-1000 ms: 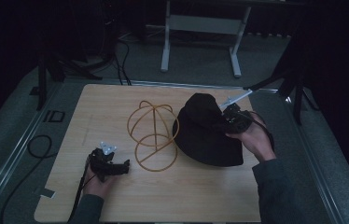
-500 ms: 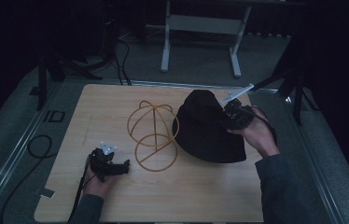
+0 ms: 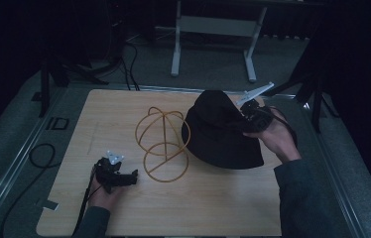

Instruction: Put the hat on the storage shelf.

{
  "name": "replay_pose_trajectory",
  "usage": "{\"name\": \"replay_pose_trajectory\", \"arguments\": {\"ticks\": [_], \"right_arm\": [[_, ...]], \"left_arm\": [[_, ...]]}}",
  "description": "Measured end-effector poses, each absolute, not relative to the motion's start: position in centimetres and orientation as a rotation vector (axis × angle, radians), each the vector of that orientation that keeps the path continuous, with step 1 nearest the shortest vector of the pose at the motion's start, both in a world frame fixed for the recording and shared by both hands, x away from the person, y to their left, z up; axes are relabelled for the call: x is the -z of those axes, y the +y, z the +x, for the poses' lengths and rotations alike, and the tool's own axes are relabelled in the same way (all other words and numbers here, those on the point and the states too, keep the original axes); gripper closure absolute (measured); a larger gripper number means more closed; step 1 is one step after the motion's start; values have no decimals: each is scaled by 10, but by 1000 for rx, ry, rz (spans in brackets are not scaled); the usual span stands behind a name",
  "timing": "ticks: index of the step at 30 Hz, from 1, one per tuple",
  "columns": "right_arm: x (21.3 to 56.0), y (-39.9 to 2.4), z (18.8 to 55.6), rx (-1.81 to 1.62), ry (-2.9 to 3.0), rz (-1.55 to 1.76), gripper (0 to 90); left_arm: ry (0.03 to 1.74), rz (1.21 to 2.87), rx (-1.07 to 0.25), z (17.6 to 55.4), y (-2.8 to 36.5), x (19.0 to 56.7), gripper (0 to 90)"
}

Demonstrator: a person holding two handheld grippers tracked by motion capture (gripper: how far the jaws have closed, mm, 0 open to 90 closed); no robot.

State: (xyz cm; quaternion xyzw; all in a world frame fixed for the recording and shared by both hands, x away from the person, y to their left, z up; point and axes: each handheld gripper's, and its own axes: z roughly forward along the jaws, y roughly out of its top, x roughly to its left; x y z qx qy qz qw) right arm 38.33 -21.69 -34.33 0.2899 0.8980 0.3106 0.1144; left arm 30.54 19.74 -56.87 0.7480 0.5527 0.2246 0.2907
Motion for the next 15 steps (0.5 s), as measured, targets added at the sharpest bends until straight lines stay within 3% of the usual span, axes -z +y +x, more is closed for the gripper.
{"name": "replay_pose_trajectory", "arguments": {"ticks": [15], "right_arm": [[333, -217, 383, -935, 2640, 805, 877]], "left_arm": [[1474, 1995, -599, 305, 197, 569, 3]]}}
